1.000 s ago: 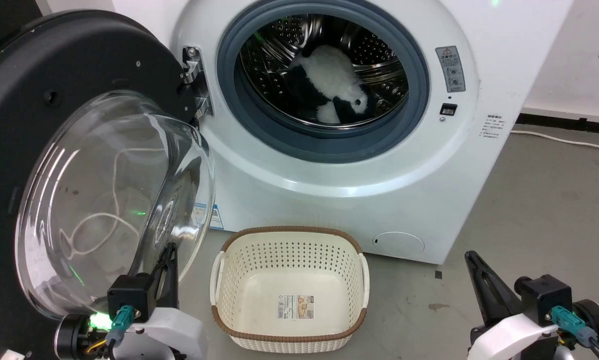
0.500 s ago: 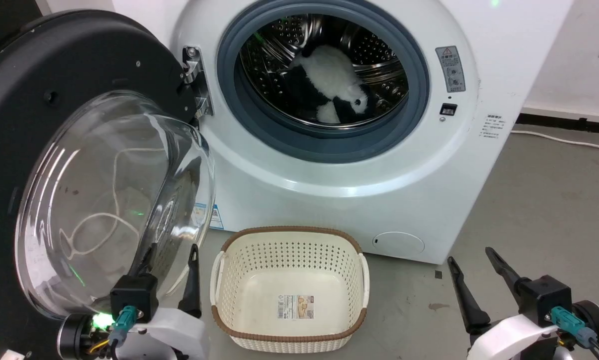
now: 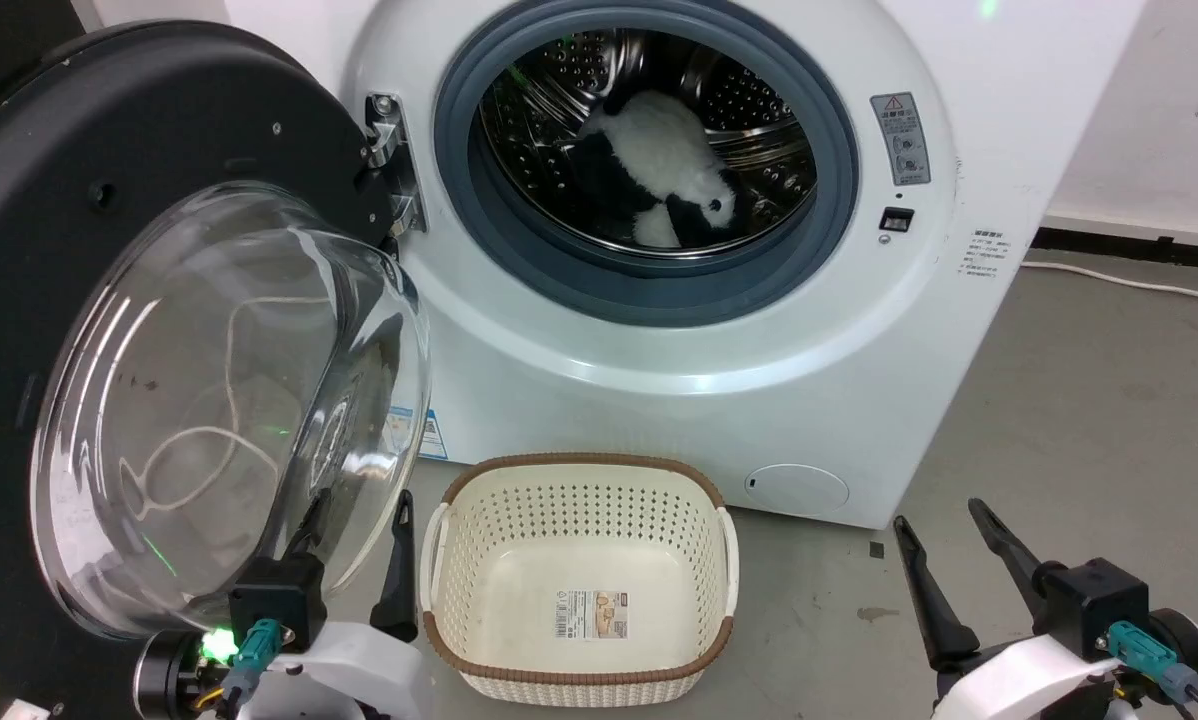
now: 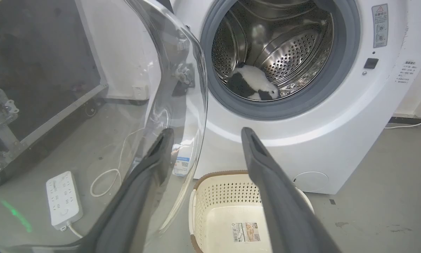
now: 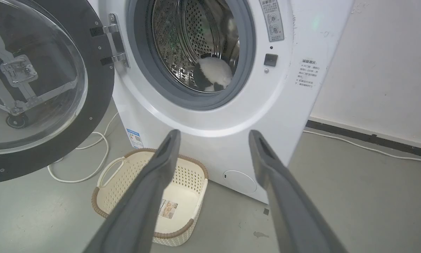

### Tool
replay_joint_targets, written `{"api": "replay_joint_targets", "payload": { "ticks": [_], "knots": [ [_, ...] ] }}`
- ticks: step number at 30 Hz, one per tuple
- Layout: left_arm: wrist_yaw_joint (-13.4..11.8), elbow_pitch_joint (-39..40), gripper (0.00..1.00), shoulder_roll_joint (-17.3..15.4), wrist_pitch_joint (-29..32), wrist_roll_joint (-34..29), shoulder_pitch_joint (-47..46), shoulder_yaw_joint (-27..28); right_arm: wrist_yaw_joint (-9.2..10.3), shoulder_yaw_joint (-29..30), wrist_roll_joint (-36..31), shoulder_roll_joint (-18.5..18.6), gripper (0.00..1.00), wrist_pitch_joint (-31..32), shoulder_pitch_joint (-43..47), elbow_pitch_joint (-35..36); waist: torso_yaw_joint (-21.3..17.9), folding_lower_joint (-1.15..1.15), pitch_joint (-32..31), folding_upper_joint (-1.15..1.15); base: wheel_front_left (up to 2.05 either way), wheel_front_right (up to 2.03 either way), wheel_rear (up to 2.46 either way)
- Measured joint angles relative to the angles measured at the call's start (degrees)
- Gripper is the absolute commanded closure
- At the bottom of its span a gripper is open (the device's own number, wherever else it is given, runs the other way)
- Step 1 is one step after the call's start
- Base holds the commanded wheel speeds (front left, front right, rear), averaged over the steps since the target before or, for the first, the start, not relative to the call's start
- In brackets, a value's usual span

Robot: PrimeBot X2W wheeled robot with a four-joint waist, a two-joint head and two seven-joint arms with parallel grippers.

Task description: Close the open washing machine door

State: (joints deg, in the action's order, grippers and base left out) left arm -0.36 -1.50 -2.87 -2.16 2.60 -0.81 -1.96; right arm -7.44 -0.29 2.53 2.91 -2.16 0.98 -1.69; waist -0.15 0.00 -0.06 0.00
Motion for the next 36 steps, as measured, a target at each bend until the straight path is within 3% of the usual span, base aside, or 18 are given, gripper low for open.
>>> {"api": "replay_joint_targets", "payload": {
  "ticks": [14,15,16,17,27,28,36],
  "knots": [
    [0.0,-0.9,0.00,0.0,-1.5,1.7,0.0,-1.3,0.00,-0.3,2.0,0.0,0.00,-1.6,0.8,-1.2,0.0,0.00,-0.2,0.00,0.00,0.00,0.00],
    [0.0,-0.9,0.23,0.0,-1.6,1.8,0.0,-1.3,0.00,-0.3,2.1,0.0,0.00,-1.8,0.8,-1.3,0.0,0.00,-0.2,0.00,0.00,0.00,0.00],
    [0.0,-0.9,0.88,0.0,-1.9,2.1,0.0,-1.4,0.00,-0.3,2.1,0.0,0.00,-2.0,0.8,-1.4,0.0,0.00,-0.2,0.00,0.00,0.00,0.00],
    [0.0,-1.0,1.00,0.0,-1.9,2.3,0.0,-1.5,0.00,-0.3,2.2,0.0,0.00,-2.0,0.8,-1.5,0.0,0.00,-0.2,0.00,0.00,0.00,0.00],
    [0.5,7.2,1.00,0.0,-3.7,4.6,-0.1,-0.8,0.00,-0.4,4.5,0.0,0.00,-3.7,1.2,-2.8,1.6,0.00,-0.5,0.00,0.00,0.00,0.00],
    [0.3,11.5,1.00,0.1,-4.0,4.9,-0.7,1.1,0.00,-0.5,5.0,0.0,0.00,-4.1,1.3,-3.2,2.7,0.00,-0.7,0.00,0.00,0.00,0.00],
    [-2.0,23.1,1.00,0.1,-5.0,5.5,-3.0,10.3,0.00,-0.9,6.3,0.0,0.00,-5.0,1.4,-4.1,6.6,0.00,-1.2,0.00,0.00,0.00,0.00]
  ]
}}
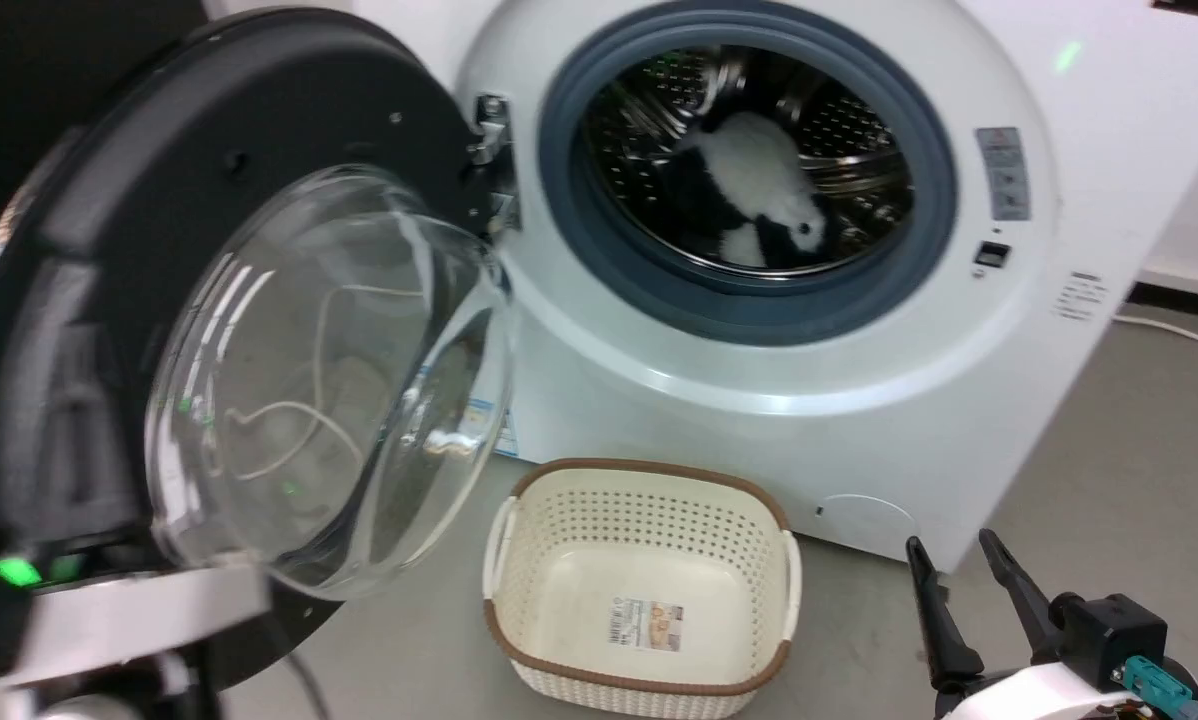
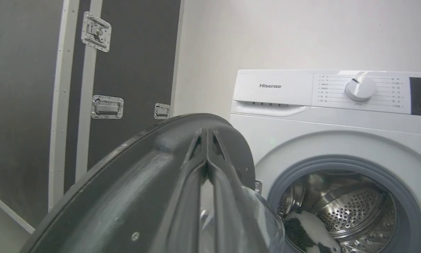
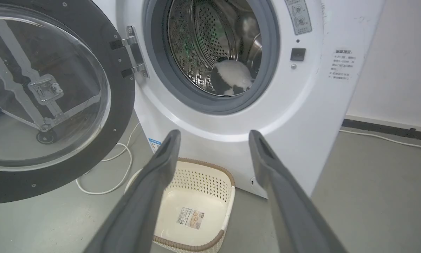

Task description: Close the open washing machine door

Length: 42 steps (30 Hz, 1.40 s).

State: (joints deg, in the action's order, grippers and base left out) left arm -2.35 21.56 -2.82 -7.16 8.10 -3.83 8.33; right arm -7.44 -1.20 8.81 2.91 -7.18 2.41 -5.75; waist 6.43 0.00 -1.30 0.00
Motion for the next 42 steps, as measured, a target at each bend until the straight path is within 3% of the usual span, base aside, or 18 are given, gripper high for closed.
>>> {"api": "replay_joint_targets", "payload": {
  "ticks": [5,8,19,25,29,36,42],
  "knots": [
    [-1.1,0.5,1.00,0.0,-0.6,1.5,0.3,8.8,0.00,-0.2,0.9,0.0,0.00,-0.5,0.0,-0.6,2.7,0.00,-0.3,0.00,0.00,0.00,0.00],
    [0.1,-5.3,1.00,-0.2,-1.2,4.6,1.7,16.3,0.00,-0.1,1.9,0.0,0.00,-1.1,0.1,-1.1,4.9,-0.01,-0.2,0.01,0.00,0.00,0.00],
    [4.3,-25.2,1.00,-9.6,3.1,9.2,-0.5,18.9,0.00,0.1,2.4,0.0,0.00,-2.5,0.0,-1.9,6.1,0.00,3.4,0.00,0.00,0.00,0.00],
    [7.0,-29.8,1.00,-12.0,7.1,13.2,-3.3,15.2,0.01,0.7,2.4,0.0,0.00,-3.1,-0.2,-2.6,6.5,0.01,4.7,0.00,0.00,0.00,0.00],
    [7.2,-30.1,1.00,-13.9,12.4,19.6,-3.1,11.3,0.01,1.2,2.7,0.0,0.00,-3.6,-0.2,-3.1,7.0,0.00,4.4,0.00,0.00,0.00,0.00],
    [7.7,-23.3,1.00,-17.2,20.1,33.0,1.9,-0.1,0.00,2.1,3.8,0.0,0.00,-4.2,-0.3,-3.9,8.1,0.00,3.4,0.00,0.00,0.00,0.00],
    [8.2,-15.3,1.00,-18.0,25.1,39.0,5.7,-10.8,0.00,5.7,4.8,0.0,0.00,-5.1,-0.4,-4.5,8.5,0.00,2.4,0.00,0.00,0.00,0.00]
  ]
}}
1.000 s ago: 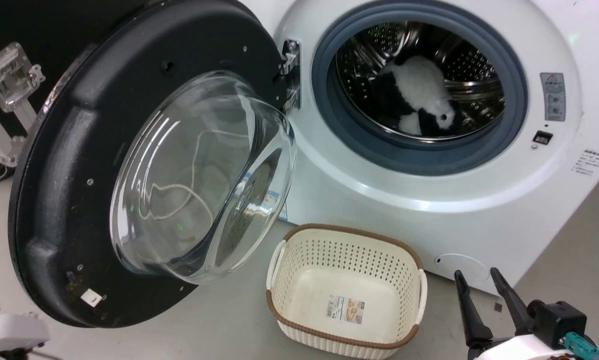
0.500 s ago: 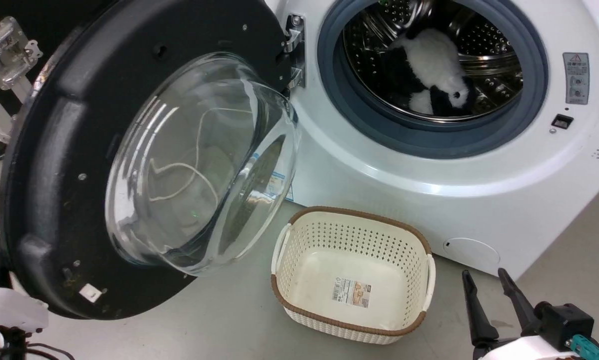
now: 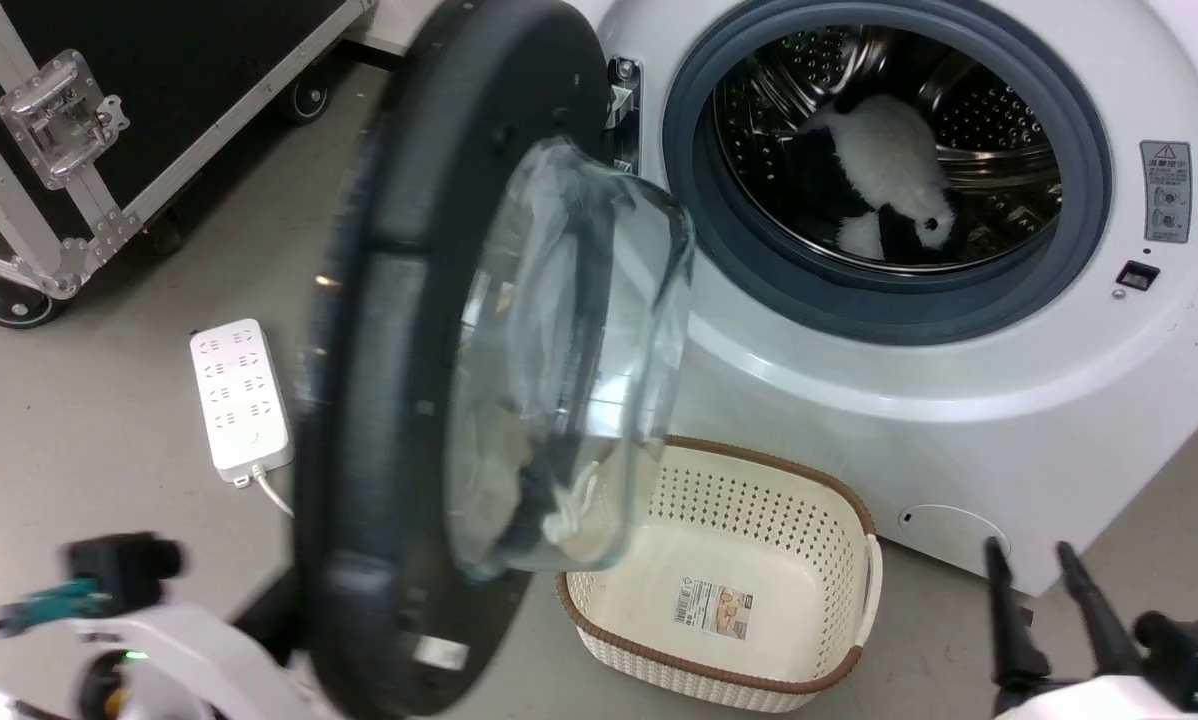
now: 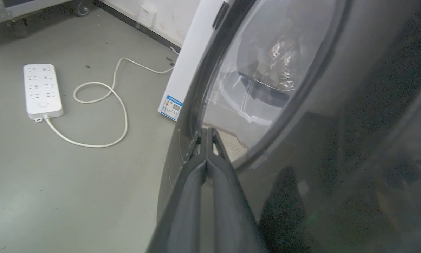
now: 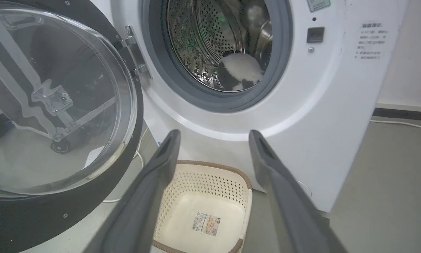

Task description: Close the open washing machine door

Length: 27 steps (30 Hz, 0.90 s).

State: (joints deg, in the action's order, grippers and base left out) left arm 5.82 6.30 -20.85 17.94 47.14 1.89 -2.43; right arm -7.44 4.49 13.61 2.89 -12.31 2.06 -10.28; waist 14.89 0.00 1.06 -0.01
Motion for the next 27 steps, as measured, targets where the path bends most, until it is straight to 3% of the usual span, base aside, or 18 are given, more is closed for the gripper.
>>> {"api": "replay_joint_targets", "payload": {
  "ticks": [8,14,20,27],
  "knots": [
    [0.4,7.8,1.00,-1.4,5.3,3.8,-0.5,-15.4,0.01,6.4,0.1,0.0,0.00,-1.0,-0.3,0.0,-2.3,0.00,-0.2,0.00,0.00,0.00,0.00],
    [1.0,8.3,1.00,0.9,6.3,5.6,-6.9,-26.7,0.00,8.3,0.3,0.0,0.00,-1.7,-1.4,-0.1,-6.6,0.00,0.2,0.00,0.00,0.00,0.00],
    [1.4,1.5,1.00,3.7,2.7,5.4,-16.9,-33.1,0.00,8.4,2.1,0.0,0.00,-2.3,-1.8,-0.7,-13.0,0.00,1.2,0.00,0.00,0.00,0.00],
    [1.4,-14.0,1.00,6.9,-5.3,-2.7,-28.1,-34.3,0.01,7.9,3.5,0.0,0.00,-2.4,-2.7,-1.0,-21.6,0.01,3.4,0.00,0.00,0.00,0.00]
  ]
}}
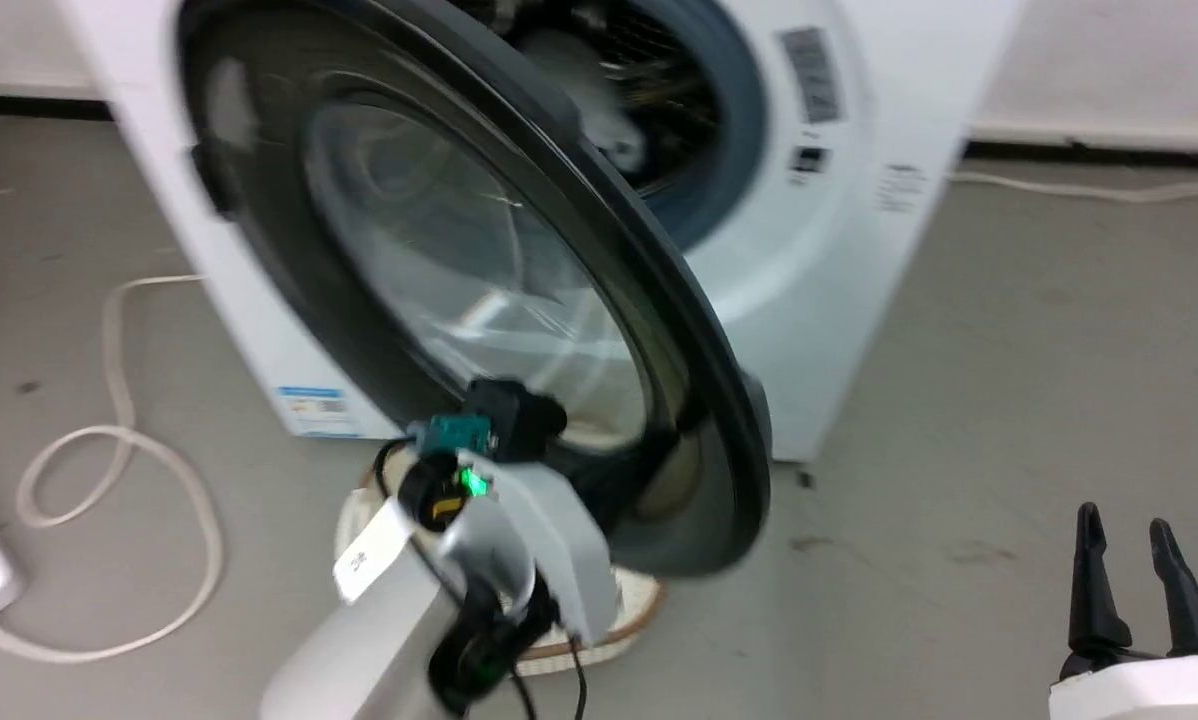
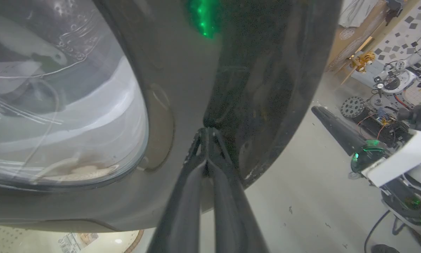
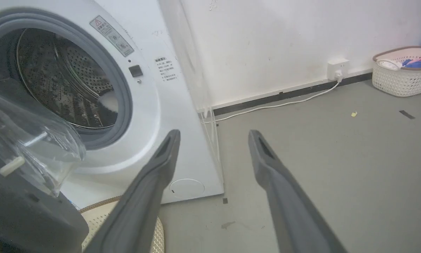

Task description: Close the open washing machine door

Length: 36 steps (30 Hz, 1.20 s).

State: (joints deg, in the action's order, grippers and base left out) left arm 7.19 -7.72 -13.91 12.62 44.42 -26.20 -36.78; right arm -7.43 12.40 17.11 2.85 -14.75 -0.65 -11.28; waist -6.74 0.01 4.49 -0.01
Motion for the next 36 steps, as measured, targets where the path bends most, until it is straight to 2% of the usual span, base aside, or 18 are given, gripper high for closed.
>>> {"api": "replay_joint_targets", "payload": {
  "ticks": [3,7,10,13,17,20,24,28,31,36],
  "knots": [
    [-0.3,-5.9,1.00,2.3,-4.1,-2.9,-4.1,0.4,0.00,0.0,0.3,0.0,0.00,0.0,0.0,-0.1,-3.3,0.00,1.1,0.00,0.00,0.00,0.00],
    [-2.4,-11.3,1.00,5.6,-12.3,-6.7,-9.3,1.9,0.00,0.0,0.6,0.0,0.00,0.0,0.0,-0.2,-6.4,0.00,2.5,0.00,0.00,0.00,0.00],
    [-3.7,-14.0,1.00,6.9,-17.9,-8.6,-11.8,3.1,0.00,0.0,0.7,0.0,0.00,0.0,0.0,-0.2,-7.1,0.00,3.1,0.00,0.00,0.00,0.00],
    [-4.8,-14.9,1.00,6.6,-22.3,-10.1,-12.6,4.3,0.00,-0.1,0.7,0.0,0.00,0.0,0.0,-0.1,-6.1,0.00,2.7,0.00,0.00,0.00,0.00],
    [-7.0,-13.0,1.00,4.4,-26.0,-11.6,-12.5,7.5,0.00,-0.2,0.5,0.0,0.00,0.0,0.0,0.2,-3.6,0.00,1.6,0.00,0.00,0.00,0.00],
    [-8.4,-10.2,1.00,0.6,-26.9,-14.0,-11.1,9.6,0.00,-0.9,0.5,0.0,0.00,0.0,0.1,0.4,-1.6,0.00,0.5,0.01,0.00,0.00,0.00],
    [-12.0,-9.0,1.00,-4.6,-27.0,-15.9,-4.9,12.6,0.00,-1.8,0.5,0.0,0.00,0.0,0.1,0.7,0.9,-0.01,-0.8,0.01,0.00,0.00,0.00],
    [-15.3,-7.3,1.00,-7.7,-27.3,-14.4,2.3,16.8,-0.01,-2.7,0.5,0.0,0.00,0.0,0.2,0.9,2.8,-0.01,-1.9,0.01,0.00,0.00,0.00],
    [-16.3,-5.5,1.00,-9.2,-27.3,-13.4,7.2,18.5,-0.01,-3.5,0.5,0.0,0.00,0.0,0.9,0.9,4.1,-0.01,-2.5,0.01,0.00,0.00,0.00],
    [-15.9,-3.7,1.00,-10.0,-27.3,-11.7,14.5,19.0,0.00,-4.0,0.7,0.0,0.00,0.0,1.6,0.9,5.5,-0.01,-3.1,0.01,0.00,0.00,0.00]
  ]
}}
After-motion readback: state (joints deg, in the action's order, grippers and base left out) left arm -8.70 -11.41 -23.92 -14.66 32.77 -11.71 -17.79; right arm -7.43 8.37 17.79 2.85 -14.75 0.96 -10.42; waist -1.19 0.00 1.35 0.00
